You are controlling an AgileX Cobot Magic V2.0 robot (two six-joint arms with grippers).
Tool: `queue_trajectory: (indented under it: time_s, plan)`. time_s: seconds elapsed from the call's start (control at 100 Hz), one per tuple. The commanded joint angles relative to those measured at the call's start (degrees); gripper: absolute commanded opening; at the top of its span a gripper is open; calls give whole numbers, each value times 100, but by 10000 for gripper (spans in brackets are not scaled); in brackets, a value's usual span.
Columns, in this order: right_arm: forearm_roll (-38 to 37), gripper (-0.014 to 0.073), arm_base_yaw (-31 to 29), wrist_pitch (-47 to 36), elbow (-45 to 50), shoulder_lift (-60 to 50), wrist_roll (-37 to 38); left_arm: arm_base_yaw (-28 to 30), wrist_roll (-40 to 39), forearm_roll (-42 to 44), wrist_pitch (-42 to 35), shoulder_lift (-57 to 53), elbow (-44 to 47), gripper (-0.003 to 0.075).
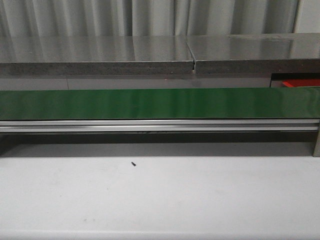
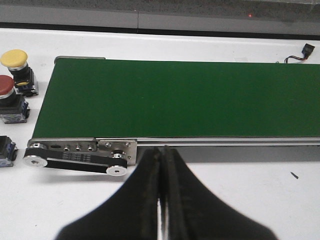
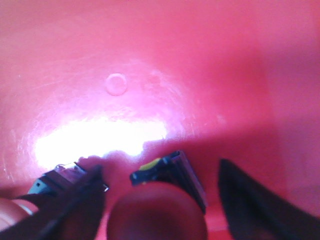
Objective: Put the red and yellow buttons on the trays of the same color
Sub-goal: 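Lower the held red button into the red tray and release it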
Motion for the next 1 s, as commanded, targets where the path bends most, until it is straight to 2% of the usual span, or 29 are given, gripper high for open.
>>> queue_trajectory:
  time_s: [0.0, 0.23, 0.34, 0.6, 0.72, 0.84, 0.99]
  plan:
    - [56, 641, -31, -265, -167, -582, -62, -53, -44, -103, -408, -24, -150, -19]
    - [71, 645, -31, -446, -167, -1221, -62, -53, -44, -103, -408, -24, -150, -19]
    - [340, 645, 65, -332, -167, -1645, -172, -53, -44, -103, -408, -24, -150, -19]
    - [521, 643, 1038, -290, 122, -2745, -365, -53, -44, -103, -408, -24, -150, -19]
    - [418, 617, 1774, -548, 897, -3442, -585, -53, -44, -103, -408, -24, -150, -19]
    - [-32, 612, 2444, -1138, 2219, -4336, -616, -53, -44, -82, -408, -24, -150, -19]
    - [-75, 612, 2813, -2194, 4048, -5739, -478, -53, -44, -57, -408, -24, -150, -19]
